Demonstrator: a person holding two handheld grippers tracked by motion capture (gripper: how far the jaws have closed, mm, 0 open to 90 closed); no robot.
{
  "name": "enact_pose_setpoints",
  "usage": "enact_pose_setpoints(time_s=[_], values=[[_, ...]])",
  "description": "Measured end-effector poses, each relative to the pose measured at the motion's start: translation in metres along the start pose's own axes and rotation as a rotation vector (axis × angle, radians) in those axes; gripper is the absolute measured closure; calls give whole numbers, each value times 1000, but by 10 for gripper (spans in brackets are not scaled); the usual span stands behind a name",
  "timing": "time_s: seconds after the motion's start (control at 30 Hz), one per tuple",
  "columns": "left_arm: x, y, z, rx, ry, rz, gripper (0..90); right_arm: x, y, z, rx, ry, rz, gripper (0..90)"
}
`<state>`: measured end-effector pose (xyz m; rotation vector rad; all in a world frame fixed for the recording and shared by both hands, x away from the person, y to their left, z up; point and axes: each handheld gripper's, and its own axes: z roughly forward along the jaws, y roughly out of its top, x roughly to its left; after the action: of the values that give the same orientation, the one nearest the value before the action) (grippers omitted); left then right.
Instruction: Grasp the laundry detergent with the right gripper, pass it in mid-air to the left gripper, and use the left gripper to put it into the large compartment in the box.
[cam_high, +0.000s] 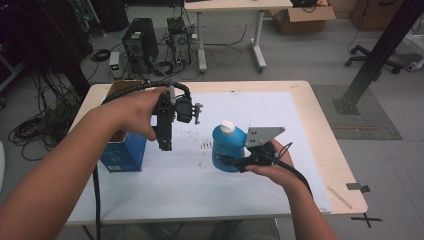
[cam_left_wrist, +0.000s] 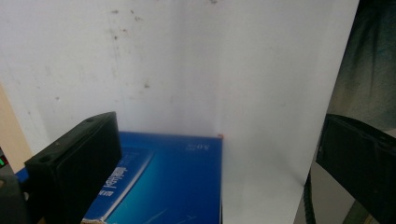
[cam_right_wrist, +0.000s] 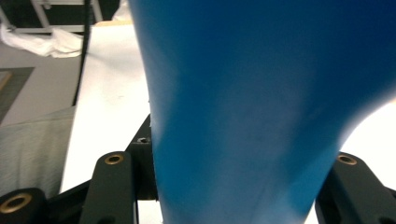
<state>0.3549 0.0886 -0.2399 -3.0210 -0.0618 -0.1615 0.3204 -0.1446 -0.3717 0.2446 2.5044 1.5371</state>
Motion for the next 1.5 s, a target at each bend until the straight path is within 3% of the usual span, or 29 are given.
enact_pose_setpoints(time_s=[0.2,0.57,0.7,1.5], values=[[-2,6,-6,-13,-12,14,4,5,2,11,12,54,-29,444],[-11,17,-12,-24,-20,40,4,10,1,38,9,138,-18,444],[-13,22,-10,-10,-26,49,4,9,0,46,8,143,-13,444],[-25,27,-4,-39,-46,77,4,19,11,79,-19,186,-17,443]])
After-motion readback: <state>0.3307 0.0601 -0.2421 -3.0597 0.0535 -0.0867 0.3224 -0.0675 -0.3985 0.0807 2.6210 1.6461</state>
